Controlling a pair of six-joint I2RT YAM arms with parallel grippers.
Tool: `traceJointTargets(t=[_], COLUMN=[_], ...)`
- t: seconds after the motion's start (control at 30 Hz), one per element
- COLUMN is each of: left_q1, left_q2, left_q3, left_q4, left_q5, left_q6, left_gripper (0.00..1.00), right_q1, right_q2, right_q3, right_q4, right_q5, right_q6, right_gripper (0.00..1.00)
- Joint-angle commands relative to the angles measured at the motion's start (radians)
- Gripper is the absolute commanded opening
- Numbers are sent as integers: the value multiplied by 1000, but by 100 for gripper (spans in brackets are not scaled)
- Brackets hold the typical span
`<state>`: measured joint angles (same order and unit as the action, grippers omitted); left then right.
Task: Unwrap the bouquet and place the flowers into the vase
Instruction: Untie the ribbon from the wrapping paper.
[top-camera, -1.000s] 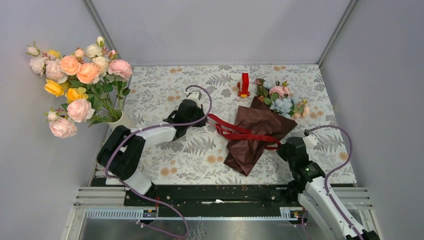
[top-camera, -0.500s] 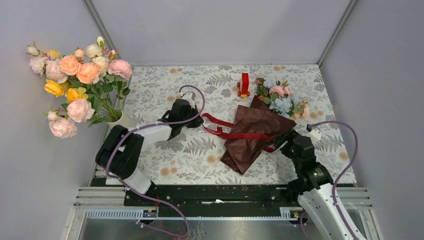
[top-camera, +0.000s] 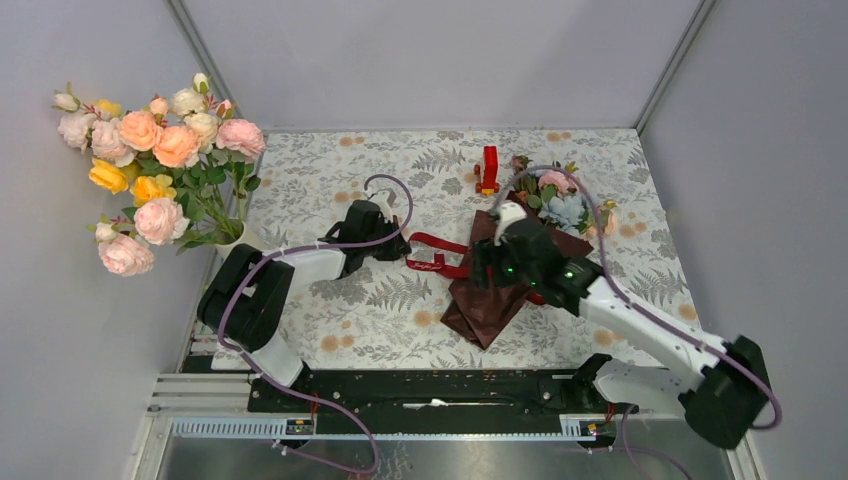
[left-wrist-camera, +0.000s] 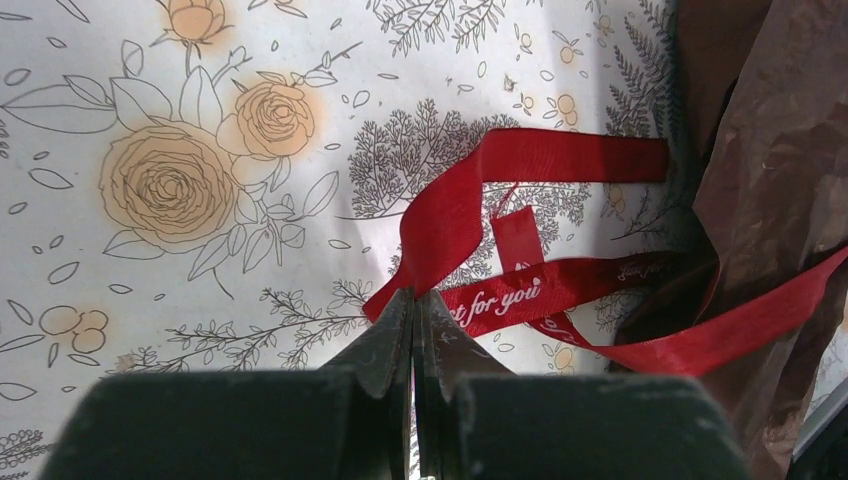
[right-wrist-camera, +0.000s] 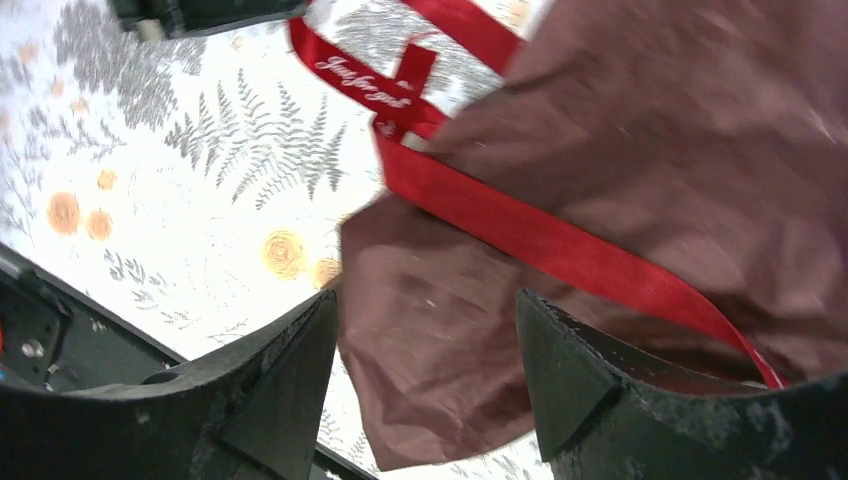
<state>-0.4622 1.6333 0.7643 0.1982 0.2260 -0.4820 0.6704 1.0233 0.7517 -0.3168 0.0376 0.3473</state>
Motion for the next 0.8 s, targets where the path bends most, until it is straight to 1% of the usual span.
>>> traceJointTargets(t=[0.0,0.1,0.17,0.5,0.63,0.7,0.77], left_q1=[8,12,17,26,27,27,28], left_q2=[4,1,-1,0,0,3,2], left_q3=[29,23,19,11,7,7,7], left_q4=[34,41,44,63,72,73,76], left_q5=[41,41,42,56,60,65,67], left_q6=[5,3,2,-14,-19,-22,-25], left_gripper=[0,0,0,0,0,0,0], right_q1=[161,212,231,240,239,239,239], right_q2=[177,318,369,542,601,622,637], right_q3=[144,225,251,305,331,338,342], right_q4=[53,39,52,71,51,44,38], right_q5=[113,201,236,305,316,319,320], right_q6=[-161,-184,-198,-242,-252,-247,-236], right_gripper=[72,72,73,74,75,74,68])
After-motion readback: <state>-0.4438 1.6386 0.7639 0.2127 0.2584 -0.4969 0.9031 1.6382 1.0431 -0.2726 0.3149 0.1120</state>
